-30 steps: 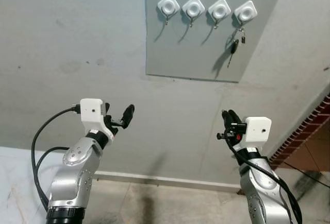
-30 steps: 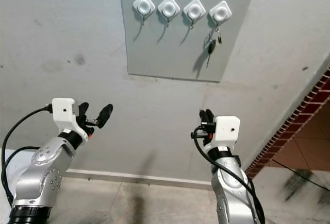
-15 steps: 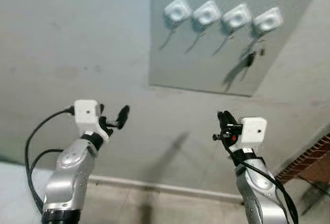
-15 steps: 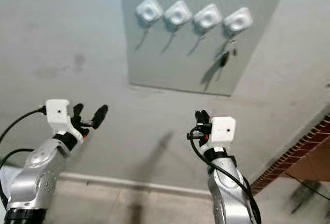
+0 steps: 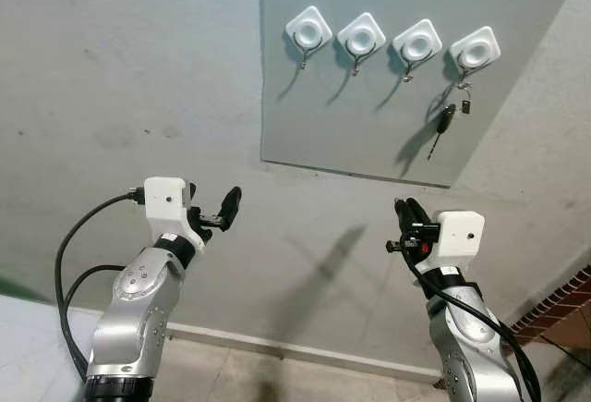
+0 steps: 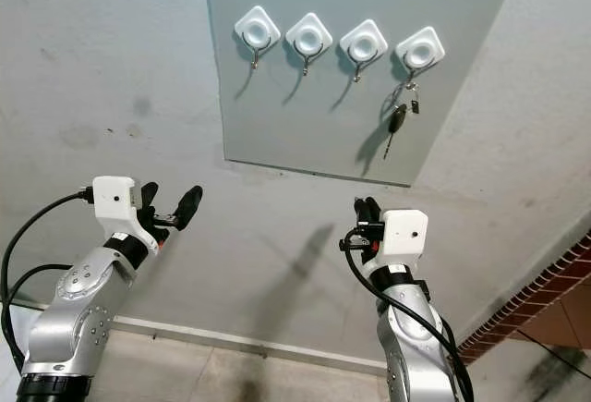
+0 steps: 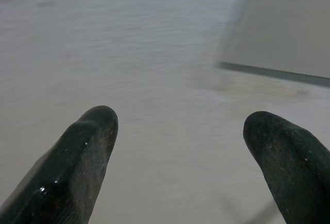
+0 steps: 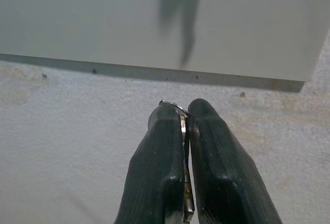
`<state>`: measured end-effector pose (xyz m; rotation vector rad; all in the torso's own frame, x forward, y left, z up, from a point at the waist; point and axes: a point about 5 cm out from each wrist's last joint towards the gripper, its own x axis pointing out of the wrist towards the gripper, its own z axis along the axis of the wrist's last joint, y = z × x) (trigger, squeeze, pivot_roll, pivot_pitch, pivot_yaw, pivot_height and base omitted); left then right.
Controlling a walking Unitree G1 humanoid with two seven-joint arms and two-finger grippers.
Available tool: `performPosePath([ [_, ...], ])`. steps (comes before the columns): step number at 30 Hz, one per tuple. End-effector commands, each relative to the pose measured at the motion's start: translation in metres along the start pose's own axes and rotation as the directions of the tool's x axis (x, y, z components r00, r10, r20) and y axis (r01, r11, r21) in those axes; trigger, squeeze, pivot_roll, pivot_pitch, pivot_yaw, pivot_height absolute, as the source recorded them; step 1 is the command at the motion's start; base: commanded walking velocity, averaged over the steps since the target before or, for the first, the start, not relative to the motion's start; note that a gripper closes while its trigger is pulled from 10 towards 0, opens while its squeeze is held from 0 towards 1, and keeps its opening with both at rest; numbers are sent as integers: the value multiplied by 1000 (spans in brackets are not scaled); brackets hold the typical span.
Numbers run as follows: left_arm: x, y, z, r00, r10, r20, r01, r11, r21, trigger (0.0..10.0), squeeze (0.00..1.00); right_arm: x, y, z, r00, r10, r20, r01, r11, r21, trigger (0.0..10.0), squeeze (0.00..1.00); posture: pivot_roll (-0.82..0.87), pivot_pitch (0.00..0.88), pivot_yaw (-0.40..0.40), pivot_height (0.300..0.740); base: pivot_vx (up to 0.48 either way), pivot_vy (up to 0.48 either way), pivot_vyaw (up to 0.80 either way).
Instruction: Hang keys on a hook
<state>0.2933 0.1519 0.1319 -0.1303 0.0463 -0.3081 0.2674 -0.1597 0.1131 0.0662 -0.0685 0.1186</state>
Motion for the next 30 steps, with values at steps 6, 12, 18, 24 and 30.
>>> performPosePath([
  [6,15,-27,25,986,-154,70,145,983,113,10000,0,22,11,24,986,154,67,-151,987,-46,10000,0,-41,0,-24,740,0,0,0],
  [12,25,-26,44,980,-162,116,147,981,130,10000,0,42,23,47,957,256,134,-251,967,-50,10000,0,-40,0,-28,740,0,0,0],
  [18,29,-26,63,971,-166,171,141,978,151,10000,0,57,38,67,914,359,190,-358,933,-45,10000,0,-28,0,-37,740,0,0,0],
  [24,28,-35,70,960,-205,189,172,969,176,10000,0,58,48,72,884,416,213,-420,907,-27,10000,0,-22,0,-40,740,0,0,0],
  [30,27,-51,76,939,-278,203,234,948,214,10000,0,56,60,76,843,484,236,-499,867,6,10000,0,-19,0,-42,740,0,0,0],
])
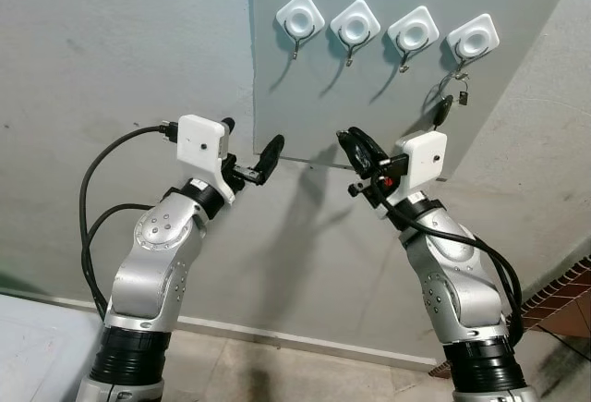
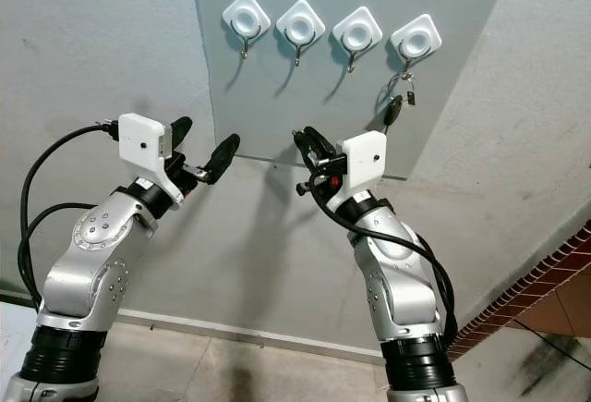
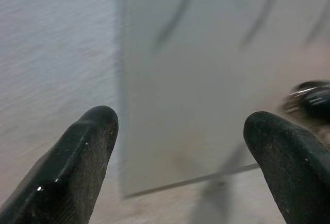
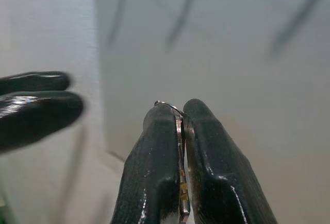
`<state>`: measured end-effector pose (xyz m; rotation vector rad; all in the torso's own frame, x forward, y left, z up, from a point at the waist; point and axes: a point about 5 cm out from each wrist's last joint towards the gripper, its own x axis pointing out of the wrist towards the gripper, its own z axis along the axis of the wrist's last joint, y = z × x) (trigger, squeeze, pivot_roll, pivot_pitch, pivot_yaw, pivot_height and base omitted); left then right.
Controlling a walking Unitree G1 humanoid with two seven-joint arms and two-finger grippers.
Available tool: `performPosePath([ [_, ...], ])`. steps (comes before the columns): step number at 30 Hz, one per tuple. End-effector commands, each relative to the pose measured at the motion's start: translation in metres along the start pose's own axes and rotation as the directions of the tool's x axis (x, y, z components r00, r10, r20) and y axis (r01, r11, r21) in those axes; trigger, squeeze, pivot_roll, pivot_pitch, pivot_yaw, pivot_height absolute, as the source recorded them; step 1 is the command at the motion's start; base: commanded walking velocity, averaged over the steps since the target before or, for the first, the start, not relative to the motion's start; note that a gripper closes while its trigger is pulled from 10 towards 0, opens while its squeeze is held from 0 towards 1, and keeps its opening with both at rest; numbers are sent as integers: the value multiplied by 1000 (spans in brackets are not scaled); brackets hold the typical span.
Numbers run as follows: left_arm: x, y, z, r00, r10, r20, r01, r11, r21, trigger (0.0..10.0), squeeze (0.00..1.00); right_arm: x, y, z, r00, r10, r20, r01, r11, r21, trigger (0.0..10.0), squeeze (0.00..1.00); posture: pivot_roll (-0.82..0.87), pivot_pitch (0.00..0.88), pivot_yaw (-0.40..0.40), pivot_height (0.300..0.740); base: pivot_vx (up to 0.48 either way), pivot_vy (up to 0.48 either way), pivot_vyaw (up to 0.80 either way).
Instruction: Hang keys on a hook
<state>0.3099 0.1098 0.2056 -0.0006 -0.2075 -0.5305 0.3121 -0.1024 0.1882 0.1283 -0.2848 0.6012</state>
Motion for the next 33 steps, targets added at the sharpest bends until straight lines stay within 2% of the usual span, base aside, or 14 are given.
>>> performPosePath([
  [1,4,-7,10,999,-40,28,39,999,19,10000,0,4,7,10,998,51,37,-51,999,9,10000,0,-21,0,-42,740,0,0,0],
  [8,6,-17,19,995,-90,52,88,995,40,10000,0,10,19,19,990,116,86,-120,992,41,10000,0,-20,1,-42,740,0,0,0],
  [17,9,-16,30,993,-87,82,83,995,46,10000,0,19,23,39,976,135,174,-147,987,59,10000,0,-17,0,-44,740,0,0,0],
  [23,8,-12,34,993,-75,94,70,996,50,10000,0,20,18,48,970,115,212,-128,990,50,10000,0,-17,0,-44,740,0,0,0],
  [33,5,-8,36,991,-75,108,71,997,42,10000,0,12,4,50,977,50,209,-59,998,34,10000,0,-22,0,-39,740,0,0,0],
])
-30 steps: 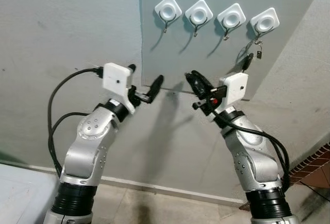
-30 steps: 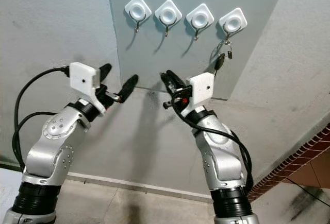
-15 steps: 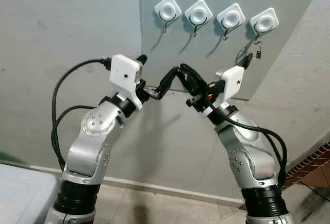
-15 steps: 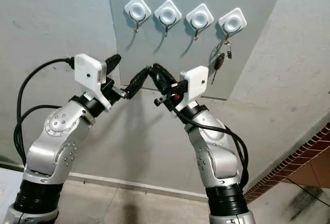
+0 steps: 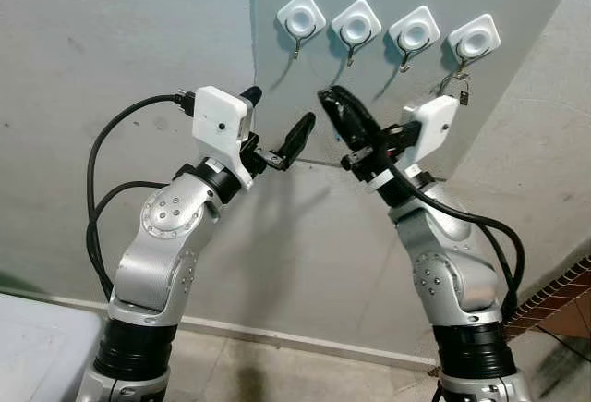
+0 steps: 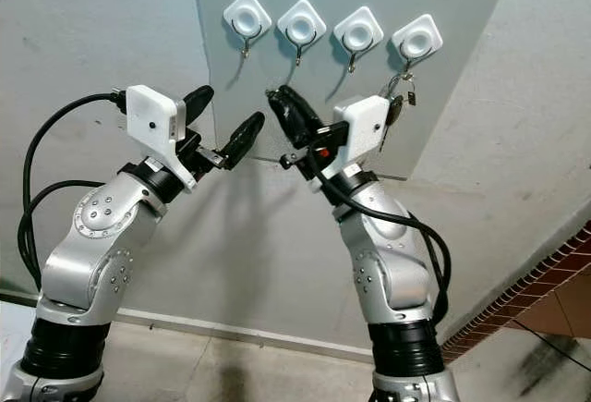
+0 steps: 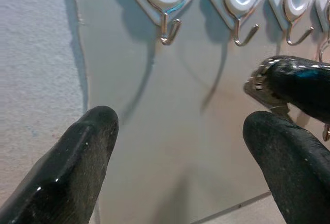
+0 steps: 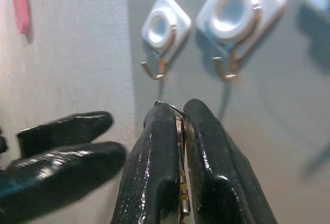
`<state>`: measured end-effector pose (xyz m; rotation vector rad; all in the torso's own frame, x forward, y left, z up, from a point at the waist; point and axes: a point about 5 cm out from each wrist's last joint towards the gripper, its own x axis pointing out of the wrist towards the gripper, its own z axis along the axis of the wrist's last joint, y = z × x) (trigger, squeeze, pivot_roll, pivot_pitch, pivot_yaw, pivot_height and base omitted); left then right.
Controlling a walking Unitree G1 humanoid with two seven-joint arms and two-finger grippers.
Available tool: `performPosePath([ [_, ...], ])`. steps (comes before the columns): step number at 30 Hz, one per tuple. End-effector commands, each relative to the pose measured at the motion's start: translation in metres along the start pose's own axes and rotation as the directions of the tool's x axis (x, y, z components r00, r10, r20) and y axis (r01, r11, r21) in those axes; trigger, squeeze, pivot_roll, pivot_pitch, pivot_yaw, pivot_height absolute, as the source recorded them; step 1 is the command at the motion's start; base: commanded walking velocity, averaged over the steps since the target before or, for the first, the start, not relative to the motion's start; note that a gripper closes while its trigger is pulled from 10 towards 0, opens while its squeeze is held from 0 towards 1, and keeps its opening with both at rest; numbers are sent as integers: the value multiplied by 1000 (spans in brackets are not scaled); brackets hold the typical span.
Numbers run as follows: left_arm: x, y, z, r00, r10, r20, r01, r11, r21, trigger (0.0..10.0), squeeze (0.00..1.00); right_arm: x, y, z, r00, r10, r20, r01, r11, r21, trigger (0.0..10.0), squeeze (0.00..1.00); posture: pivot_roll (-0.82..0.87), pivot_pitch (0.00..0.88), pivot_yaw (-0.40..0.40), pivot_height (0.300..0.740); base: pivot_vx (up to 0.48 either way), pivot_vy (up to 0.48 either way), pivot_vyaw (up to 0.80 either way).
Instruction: Hang keys on a hook
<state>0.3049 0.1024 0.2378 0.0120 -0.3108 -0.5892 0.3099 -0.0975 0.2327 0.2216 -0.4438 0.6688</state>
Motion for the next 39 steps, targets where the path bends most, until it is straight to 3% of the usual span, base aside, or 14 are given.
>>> performPosePath([
  [1,-1,-1,5,1000,-13,17,13,1000,7,10000,0,-2,-3,9,999,-20,37,21,1000,-15,10000,0,-22,0,-39,740,0,0,0],
  [14,2,-13,11,995,-89,45,88,996,19,10000,0,0,-8,17,995,-64,78,64,998,13,10000,0,-27,0,-30,740,0,0,0],
  [39,1,-13,13,995,-89,46,88,996,20,10000,0,11,-11,25,985,-124,117,122,992,19,10000,0,-19,0,-33,740,0,0,0],
])
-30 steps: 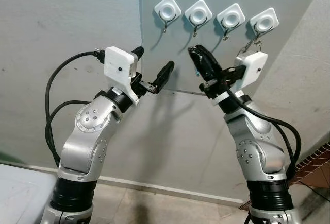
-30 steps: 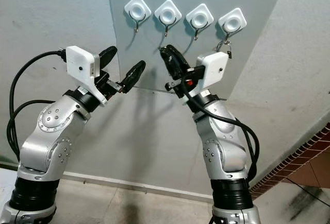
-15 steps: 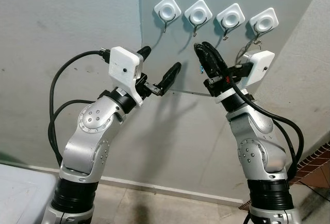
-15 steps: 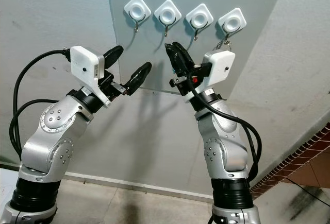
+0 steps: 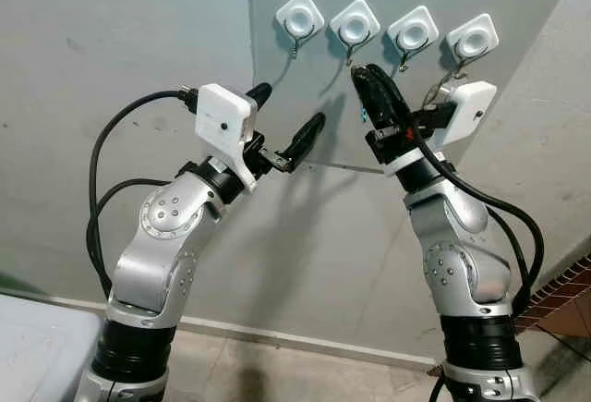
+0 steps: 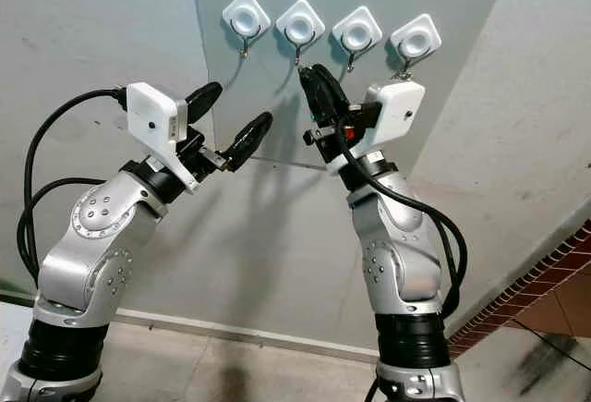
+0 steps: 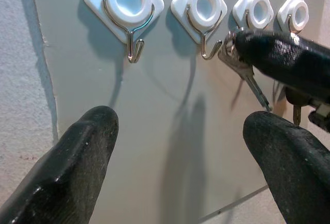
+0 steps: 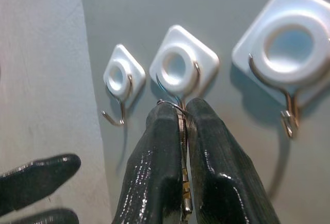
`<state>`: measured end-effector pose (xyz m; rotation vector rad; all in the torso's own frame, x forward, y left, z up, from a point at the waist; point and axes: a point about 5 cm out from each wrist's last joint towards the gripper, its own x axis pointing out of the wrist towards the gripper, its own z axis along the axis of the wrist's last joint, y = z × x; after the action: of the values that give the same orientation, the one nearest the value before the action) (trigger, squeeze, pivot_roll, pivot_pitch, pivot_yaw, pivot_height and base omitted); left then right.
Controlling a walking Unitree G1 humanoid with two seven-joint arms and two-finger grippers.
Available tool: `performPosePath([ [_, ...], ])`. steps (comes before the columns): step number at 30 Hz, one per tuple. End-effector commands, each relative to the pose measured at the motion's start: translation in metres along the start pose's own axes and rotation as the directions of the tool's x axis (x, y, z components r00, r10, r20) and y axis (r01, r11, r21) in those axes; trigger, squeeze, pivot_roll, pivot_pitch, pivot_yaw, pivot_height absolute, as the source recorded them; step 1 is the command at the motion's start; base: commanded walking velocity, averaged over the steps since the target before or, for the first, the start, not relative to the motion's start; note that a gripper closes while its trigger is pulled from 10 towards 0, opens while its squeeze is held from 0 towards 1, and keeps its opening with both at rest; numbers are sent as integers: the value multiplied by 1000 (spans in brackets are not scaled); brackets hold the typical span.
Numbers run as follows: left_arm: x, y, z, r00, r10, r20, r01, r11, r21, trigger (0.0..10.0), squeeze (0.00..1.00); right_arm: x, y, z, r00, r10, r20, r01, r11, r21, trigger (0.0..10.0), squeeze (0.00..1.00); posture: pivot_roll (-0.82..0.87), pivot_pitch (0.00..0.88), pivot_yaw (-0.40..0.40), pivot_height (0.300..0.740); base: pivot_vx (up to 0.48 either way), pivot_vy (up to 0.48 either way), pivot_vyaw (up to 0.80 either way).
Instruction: Hang keys on a hook
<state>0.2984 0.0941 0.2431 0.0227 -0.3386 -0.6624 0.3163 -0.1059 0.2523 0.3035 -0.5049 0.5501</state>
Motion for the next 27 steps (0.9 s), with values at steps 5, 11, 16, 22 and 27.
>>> performPosePath([
  [5,0,-3,7,1000,-11,20,11,1000,13,10000,0,5,-1,8,999,-14,34,15,1000,-16,10000,0,-16,0,-33,740,0,0,0],
  [11,-1,-3,7,1000,-11,19,11,1000,14,10000,0,6,-1,8,999,-20,32,21,1000,-17,10000,0,-16,0,-34,740,0,0,0],
  [16,-1,-3,7,1000,-10,19,9,1000,12,10000,0,6,-2,7,999,-28,29,29,999,-20,10000,0,-15,0,-35,740,0,0,0],
  [22,-1,-4,7,1000,-9,18,9,1000,12,10000,0,6,-1,8,999,-32,31,33,999,-22,10000,0,-15,0,-34,740,0,0,0],
  [27,-2,-4,7,1000,-8,17,8,1000,11,10000,0,9,-1,9,998,-40,42,41,999,-15,10000,0,-13,0,-35,740,0,0,0],
])
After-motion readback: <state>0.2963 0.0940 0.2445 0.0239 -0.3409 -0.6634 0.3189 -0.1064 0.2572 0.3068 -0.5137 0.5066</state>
